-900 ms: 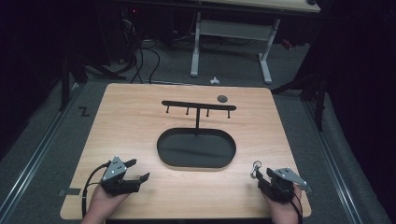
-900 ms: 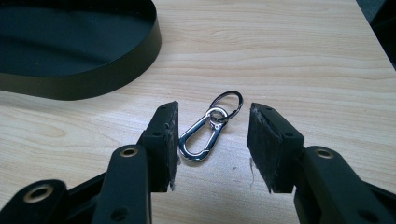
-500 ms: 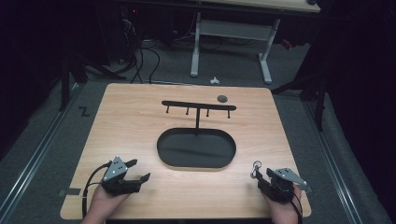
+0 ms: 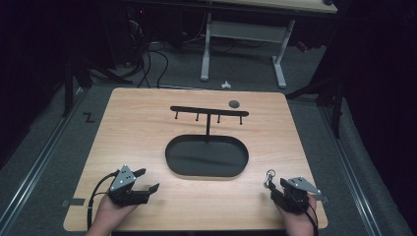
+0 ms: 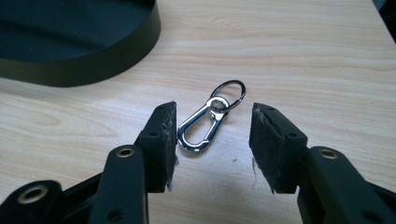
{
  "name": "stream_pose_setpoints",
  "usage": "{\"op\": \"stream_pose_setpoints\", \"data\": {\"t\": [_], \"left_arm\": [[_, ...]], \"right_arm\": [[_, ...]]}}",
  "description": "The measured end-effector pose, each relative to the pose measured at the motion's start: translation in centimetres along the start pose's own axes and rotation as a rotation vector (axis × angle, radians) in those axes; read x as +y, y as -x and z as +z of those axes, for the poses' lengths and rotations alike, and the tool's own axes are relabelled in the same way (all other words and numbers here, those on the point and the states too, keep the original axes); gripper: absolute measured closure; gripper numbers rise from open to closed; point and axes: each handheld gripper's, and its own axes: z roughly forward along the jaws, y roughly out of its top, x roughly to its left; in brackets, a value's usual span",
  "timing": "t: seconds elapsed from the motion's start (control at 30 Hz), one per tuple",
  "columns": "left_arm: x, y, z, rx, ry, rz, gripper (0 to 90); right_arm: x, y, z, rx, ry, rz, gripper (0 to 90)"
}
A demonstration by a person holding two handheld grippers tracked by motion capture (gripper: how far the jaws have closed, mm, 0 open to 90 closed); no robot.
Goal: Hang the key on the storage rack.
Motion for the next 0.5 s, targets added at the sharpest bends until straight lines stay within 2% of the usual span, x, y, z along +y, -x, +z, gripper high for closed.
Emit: {"op": "stream_pose_setpoints", "data": {"t": [0.27,0.5], "left_arm": [[0.01,0.13,0.08,-0.008,-0.007,0.010,24.6],[0.05,0.24,0.15,-0.010,-0.007,0.017,24.7]], "right_arm": [[-0.14,-0.24,0.55,0.023,-0.055,-0.016,49.1],[-0.16,-0.43,0.89,0.000,-0.092,-0.055,47.1]]}}
